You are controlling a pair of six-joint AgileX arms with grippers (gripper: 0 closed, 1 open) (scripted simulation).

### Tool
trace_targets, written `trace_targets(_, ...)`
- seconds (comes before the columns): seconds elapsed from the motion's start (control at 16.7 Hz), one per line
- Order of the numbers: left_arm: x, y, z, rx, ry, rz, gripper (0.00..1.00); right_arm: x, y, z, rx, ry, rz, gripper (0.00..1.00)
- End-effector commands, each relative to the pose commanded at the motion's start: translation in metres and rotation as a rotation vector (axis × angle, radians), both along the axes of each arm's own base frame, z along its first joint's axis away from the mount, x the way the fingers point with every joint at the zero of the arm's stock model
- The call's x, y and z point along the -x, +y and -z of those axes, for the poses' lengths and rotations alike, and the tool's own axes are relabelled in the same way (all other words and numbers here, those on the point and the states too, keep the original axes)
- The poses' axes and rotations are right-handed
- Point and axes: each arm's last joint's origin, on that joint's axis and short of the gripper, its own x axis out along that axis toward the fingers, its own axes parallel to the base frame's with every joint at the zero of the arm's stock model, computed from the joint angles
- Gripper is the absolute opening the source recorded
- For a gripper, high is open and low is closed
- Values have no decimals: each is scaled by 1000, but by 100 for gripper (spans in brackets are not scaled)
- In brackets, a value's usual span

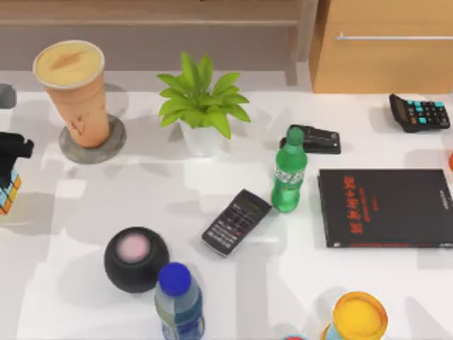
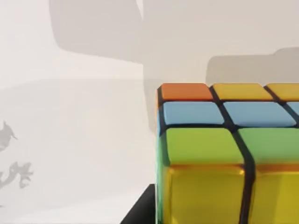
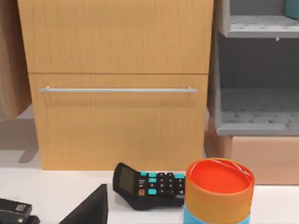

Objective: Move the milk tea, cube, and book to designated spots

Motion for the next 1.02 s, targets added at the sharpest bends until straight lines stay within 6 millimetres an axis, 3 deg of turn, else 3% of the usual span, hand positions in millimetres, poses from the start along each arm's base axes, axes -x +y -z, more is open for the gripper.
trace_targets(0.24, -8, 2, -39, -20, -273, -41, 0, 0, 0, 0, 0, 0, 0, 100)
trace_targets(0.78, -7, -21, -170, 44, -1143, -111, 0, 0, 0, 0, 0, 0, 0, 100)
trace_targets(1.02, -5, -34, -205, 114, -1413, -108, 0, 0, 0, 0, 0, 0, 0, 100)
